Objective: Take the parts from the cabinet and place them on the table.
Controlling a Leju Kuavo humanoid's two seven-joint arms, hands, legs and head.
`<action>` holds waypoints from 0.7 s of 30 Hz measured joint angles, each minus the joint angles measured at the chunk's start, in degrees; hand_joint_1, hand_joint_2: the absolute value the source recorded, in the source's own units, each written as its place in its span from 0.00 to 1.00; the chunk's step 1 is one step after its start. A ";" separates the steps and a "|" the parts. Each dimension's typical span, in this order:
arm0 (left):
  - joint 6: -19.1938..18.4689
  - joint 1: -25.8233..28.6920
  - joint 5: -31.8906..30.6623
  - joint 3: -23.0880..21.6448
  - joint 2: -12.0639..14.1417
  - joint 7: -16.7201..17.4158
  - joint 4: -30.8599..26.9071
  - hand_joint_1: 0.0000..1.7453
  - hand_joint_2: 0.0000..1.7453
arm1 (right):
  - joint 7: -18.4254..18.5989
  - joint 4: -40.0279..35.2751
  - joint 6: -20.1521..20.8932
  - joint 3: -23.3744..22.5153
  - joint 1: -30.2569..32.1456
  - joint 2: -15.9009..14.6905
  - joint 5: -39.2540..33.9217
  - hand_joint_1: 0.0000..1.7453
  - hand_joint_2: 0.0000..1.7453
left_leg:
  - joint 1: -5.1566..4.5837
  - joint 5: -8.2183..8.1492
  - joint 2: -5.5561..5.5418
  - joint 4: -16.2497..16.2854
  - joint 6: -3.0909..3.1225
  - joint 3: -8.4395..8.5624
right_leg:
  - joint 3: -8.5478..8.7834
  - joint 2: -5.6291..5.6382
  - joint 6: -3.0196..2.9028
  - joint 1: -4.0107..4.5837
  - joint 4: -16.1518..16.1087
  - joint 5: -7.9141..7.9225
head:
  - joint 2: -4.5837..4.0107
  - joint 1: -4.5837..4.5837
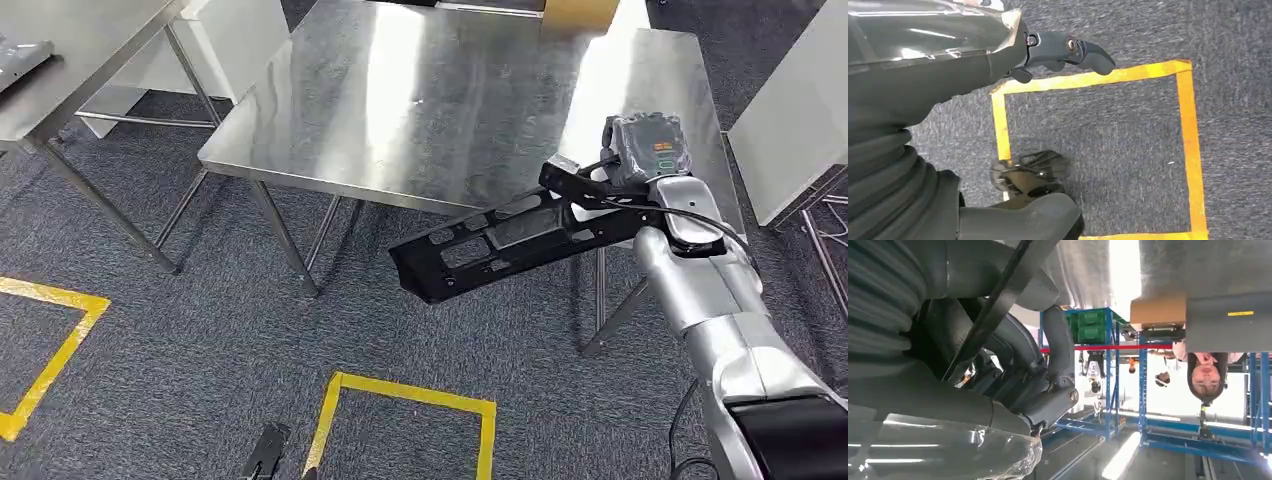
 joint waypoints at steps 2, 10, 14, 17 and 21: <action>0.04 -0.02 -0.09 0.00 0.24 0.00 0.00 0.00 1.00 | 0.04 0.00 -0.17 -0.02 -0.01 0.13 -0.04 0.96 1.00 | -0.25 3.50 -0.14 -8.15 1.04 3.77 | 1.09 0.06 0.40 0.01 -0.21 -0.82 | 0.00 0.17; 1.07 -0.77 -0.52 0.07 -0.50 -0.15 -0.02 0.00 1.00 | -0.37 -0.04 -0.18 -0.09 -0.20 -0.09 -0.46 0.96 1.00 | -0.85 2.19 -0.08 -11.26 2.91 6.67 | -3.45 -0.28 1.05 0.88 8.05 -4.89 | 0.00 0.17; -1.42 -0.58 1.27 0.81 -1.20 -0.33 0.00 0.00 1.00 | -0.79 0.44 0.87 -0.09 0.07 -0.26 -1.36 0.96 1.00 | -1.38 1.34 0.41 -11.19 3.54 7.41 | -9.80 -0.29 1.57 1.28 15.35 -4.64 | 0.00 0.09; -1.00 -0.56 1.09 0.98 -1.33 -0.33 0.00 0.00 1.00 | -0.79 0.44 0.79 -0.11 -0.22 -0.17 -1.75 0.96 1.00 | -1.77 0.10 1.22 -10.94 3.26 8.67 | -4.18 -4.05 2.15 1.88 0.89 3.15 | 0.00 0.17; -0.44 -0.54 0.57 1.22 -1.27 -0.13 0.00 0.00 1.00 | -0.79 0.46 0.68 -0.09 -0.65 0.17 -1.92 0.96 1.00 | -2.51 -1.10 3.44 -10.25 2.50 8.94 | -3.37 -3.39 0.49 2.57 -0.94 3.48 | 0.00 0.06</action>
